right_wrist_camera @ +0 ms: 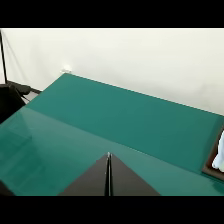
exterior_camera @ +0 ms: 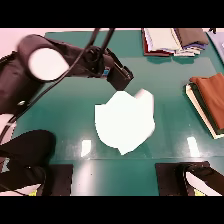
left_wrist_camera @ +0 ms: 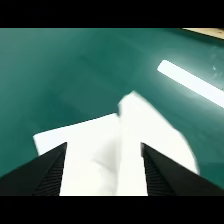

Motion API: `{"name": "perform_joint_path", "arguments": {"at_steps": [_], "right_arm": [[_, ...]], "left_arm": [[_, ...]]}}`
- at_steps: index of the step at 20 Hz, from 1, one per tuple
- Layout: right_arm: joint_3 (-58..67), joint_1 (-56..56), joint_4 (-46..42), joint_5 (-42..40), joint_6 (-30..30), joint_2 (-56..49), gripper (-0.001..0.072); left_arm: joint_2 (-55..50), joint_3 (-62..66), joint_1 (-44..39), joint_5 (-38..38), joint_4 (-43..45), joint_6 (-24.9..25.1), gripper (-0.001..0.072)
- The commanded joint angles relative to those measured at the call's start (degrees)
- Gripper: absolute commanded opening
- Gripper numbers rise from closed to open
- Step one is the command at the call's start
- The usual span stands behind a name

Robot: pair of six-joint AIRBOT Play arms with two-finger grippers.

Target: Fold the shirts.

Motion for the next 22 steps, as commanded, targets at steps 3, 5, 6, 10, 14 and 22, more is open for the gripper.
{"name": "perform_joint_path", "arguments": {"at_steps": [3,5,6,10,14,22], "right_arm": [[0.2,0.1,-0.2,1.6,0.0,0.0,0.0017],[0.2,0.1,-0.2,1.6,0.0,-0.1,0.0018],[0.2,0.1,-0.2,1.6,0.0,-0.1,0.0017],[0.1,0.1,-0.2,1.6,0.0,-0.2,0.0018],[0.1,0.1,-0.2,1.6,0.0,-0.2,0.0017],[0.1,0.1,-0.1,2.1,0.0,-0.1,0.0018]], "left_arm": [[-2.5,-1.5,15.4,-8.2,-2.8,-6.8,0.0546],[-2.5,-7.5,22.2,-10.5,-7.5,-6.6,0.0546],[-2.5,-11.6,24.3,-10.6,-9.7,-6.6,0.0546],[-2.5,-30.7,25.8,-6.9,-17.4,-5.6,0.0546],[-2.5,-43.4,21.1,0.5,-25.1,-3.5,0.0546],[-3.8,-45.9,9.8,4.6,-27.6,-1.2,0.0545]]}}
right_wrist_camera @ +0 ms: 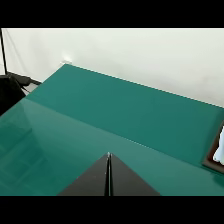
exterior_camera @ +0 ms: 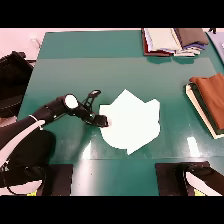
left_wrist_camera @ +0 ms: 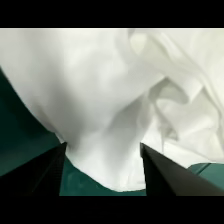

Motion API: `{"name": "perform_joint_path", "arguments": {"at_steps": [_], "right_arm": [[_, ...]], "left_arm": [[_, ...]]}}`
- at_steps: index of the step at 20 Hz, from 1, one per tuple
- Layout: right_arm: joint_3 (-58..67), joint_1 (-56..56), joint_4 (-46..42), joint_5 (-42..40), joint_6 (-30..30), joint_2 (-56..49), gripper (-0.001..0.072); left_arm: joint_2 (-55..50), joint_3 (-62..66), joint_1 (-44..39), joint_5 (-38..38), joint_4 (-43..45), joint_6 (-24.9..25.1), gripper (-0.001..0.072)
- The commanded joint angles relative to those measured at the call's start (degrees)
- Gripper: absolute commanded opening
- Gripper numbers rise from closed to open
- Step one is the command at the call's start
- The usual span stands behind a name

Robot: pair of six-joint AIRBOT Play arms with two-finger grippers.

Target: Fold the shirts.

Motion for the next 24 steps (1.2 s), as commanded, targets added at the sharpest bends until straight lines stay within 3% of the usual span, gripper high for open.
{"name": "perform_joint_path", "arguments": {"at_steps": [1,2,4,5,9,13,14,15,16,20,24], "right_arm": [[0.0,0.1,0.1,0.6,0.0,0.0,0.0017],[0.0,0.1,0.1,1.2,0.0,0.0,0.0017],[0.0,0.1,0.1,2.6,0.0,0.0,0.0018],[0.0,0.1,0.0,3.8,0.0,0.0,0.0017],[-5.8,-3.4,0.0,13.0,3.5,1.2,0.0018],[-27.9,-10.4,0.1,18.7,4.7,4.6,0.0019],[-35.1,-11.8,0.5,18.0,5.4,5.2,0.0098],[-41.7,-12.4,1.1,16.9,5.6,5.4,0.0329],[-48.5,-12.7,2.7,15.6,5.6,5.1,0.0479],[-67.7,-9.2,17.8,3.8,4.6,1.0,0.0480],[-71.5,2.4,24.1,-7.7,4.4,-6.3,0.0479]], "left_arm": [[-1.0,-0.9,-2.6,0.2,-0.9,0.3,0.0544],[-1.1,-0.9,-2.5,0.2,-0.4,0.2,0.0447],[-1.0,-0.3,-1.9,0.0,0.1,0.2,0.0065],[-1.0,0.9,-0.8,-0.9,0.3,0.2,0.0022],[2.6,8.9,7.3,-3.3,2.3,0.4,0.0021],[6.0,15.8,13.6,-3.5,3.4,0.4,0.0021],[5.9,16.6,14.0,-3.9,3.4,0.4,0.0021],[5.9,16.6,14.0,-4.0,3.6,0.4,0.0021],[5.7,16.6,13.8,-4.4,3.7,0.4,0.0021],[5.5,16.5,13.8,-4.9,4.9,0.4,0.0021],[5.5,16.5,13.8,-4.9,4.9,0.4,0.0021]]}}
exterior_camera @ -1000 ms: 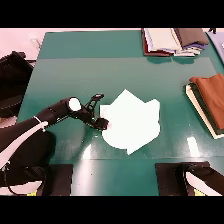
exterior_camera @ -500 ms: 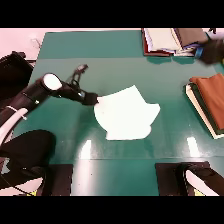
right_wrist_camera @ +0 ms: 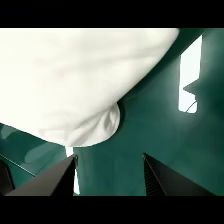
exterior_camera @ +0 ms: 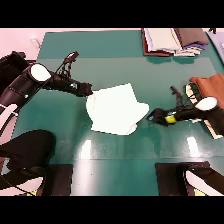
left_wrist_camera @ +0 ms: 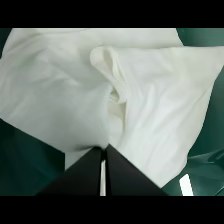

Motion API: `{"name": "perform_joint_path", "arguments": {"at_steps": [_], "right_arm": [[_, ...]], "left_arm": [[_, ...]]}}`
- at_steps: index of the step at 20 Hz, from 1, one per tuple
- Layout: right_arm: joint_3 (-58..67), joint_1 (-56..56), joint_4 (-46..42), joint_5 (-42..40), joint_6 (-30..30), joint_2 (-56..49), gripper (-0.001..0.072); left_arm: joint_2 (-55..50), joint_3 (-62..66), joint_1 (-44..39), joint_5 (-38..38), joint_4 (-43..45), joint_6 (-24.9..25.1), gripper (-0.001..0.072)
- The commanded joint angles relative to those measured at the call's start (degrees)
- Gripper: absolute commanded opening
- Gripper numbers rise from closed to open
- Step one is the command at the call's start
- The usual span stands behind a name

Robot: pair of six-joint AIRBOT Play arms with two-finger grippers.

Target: Fold the shirts.

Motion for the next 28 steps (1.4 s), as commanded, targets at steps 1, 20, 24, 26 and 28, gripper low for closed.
{"name": "perform_joint_path", "arguments": {"at_steps": [1,20,24,26,28], "right_arm": [[-4.2,8.9,7.3,-11.4,-0.3,-6.1,0.0479],[27.6,-4.1,-26.6,8.8,-0.3,3.3,0.0016],[37.1,-7.6,-26.5,10.0,-2.3,7.8,0.0016],[42.4,-7.5,-26.5,11.0,-2.3,9.6,0.0016],[47.4,-6.9,-26.5,11.7,-2.3,11.2,0.0016]], "left_arm": [[0.0,0.2,0.1,-0.2,0.3,0.0,0.0021],[8.3,14.4,8.9,-0.6,7.3,0.0,0.0021],[11.3,24.6,8.9,-0.6,7.2,0.0,0.0021],[13.2,31.2,8.9,-0.6,7.2,0.1,0.0021],[15.1,38.3,8.9,-0.8,7.2,0.3,0.0021]]}}
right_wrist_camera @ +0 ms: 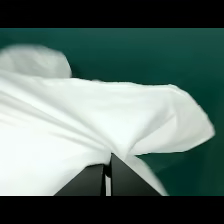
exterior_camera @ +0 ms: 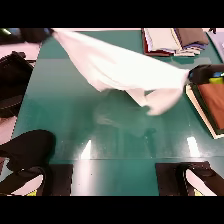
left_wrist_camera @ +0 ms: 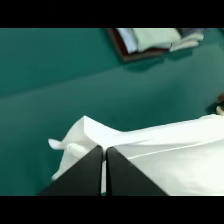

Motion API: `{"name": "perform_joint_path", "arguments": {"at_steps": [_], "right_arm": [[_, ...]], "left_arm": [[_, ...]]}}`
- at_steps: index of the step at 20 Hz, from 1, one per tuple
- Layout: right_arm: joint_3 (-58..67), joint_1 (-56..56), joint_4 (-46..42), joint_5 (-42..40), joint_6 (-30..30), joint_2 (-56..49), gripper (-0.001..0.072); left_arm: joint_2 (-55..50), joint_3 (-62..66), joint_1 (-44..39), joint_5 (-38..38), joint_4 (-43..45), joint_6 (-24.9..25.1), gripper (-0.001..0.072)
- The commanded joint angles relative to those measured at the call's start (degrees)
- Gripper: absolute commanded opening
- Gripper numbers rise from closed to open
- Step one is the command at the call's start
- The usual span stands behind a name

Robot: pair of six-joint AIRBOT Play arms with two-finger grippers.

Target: Fold the shirts.

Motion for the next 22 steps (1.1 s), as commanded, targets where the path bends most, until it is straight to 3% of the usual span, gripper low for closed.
{"name": "perform_joint_path", "arguments": {"at_steps": [1,5,12,18,22], "right_arm": [[9.3,0.2,-1.4,2.4,-0.3,3.4,0.0017],[18.9,0.8,-1.4,5.4,-0.3,4.7,0.0016],[29.3,0.7,-0.7,18.0,3.8,-3.5,0.0016],[10.3,7.4,-0.8,18.2,5.2,-10.6,0.0017],[-8.1,17.3,-1.3,6.8,5.2,-9.6,0.0018]], "left_arm": [[3.6,11.8,0.1,0.0,0.4,1.2,0.0021],[7.6,21.1,0.1,0.7,0.4,1.8,0.0021],[8.5,15.6,0.1,4.0,0.7,4.5,0.0020],[-3.6,-1.5,0.1,-5.2,0.7,4.5,0.0021],[-11.3,-12.3,0.1,-8.4,1.1,4.5,0.0021]]}}
